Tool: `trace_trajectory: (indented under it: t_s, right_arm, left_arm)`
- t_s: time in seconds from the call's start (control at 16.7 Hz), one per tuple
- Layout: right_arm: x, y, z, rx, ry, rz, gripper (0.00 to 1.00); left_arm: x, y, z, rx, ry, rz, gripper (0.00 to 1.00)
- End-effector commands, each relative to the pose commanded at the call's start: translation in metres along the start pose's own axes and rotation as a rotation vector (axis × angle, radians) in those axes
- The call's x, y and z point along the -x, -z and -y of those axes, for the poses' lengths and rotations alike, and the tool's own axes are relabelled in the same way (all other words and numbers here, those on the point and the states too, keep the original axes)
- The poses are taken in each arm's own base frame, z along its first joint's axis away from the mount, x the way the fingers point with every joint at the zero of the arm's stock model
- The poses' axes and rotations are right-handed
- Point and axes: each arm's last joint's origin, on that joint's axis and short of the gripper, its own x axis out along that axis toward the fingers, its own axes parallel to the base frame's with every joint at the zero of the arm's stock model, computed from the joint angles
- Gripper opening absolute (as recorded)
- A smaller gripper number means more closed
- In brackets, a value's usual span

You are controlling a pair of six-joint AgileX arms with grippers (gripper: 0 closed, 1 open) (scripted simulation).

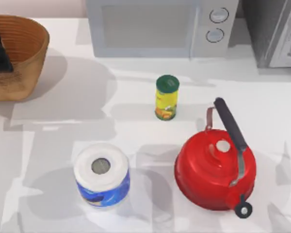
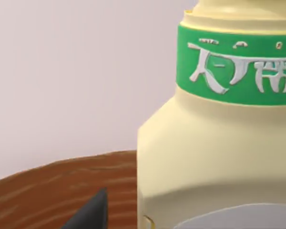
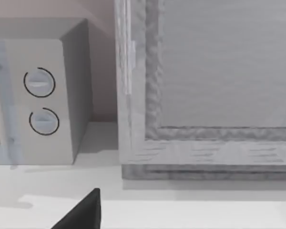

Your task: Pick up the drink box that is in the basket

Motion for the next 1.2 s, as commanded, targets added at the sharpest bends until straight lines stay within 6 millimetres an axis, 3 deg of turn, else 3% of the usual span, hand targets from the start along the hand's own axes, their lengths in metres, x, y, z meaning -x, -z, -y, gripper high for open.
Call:
trace_trajectory:
  t_s: [0.48,0.78,1.2]
  right_arm:
    - [0.000,0.000,0.000,0.000,0.000,0.000,1.00]
    - [0.000,0.000,0.000,0.000,0.000,0.000,1.00]
    - [0.000,0.000,0.000,0.000,0.000,0.000,1.00]
  left_arm:
    - [-0.043,0.002,-0.001,0.002,0.000,-0.002,1.00]
    - [-0.046,0.002,-0.001,0.002,0.000,-0.002,1.00]
    - [-0.046,0.002,-0.001,0.002,0.000,-0.002,0.47]
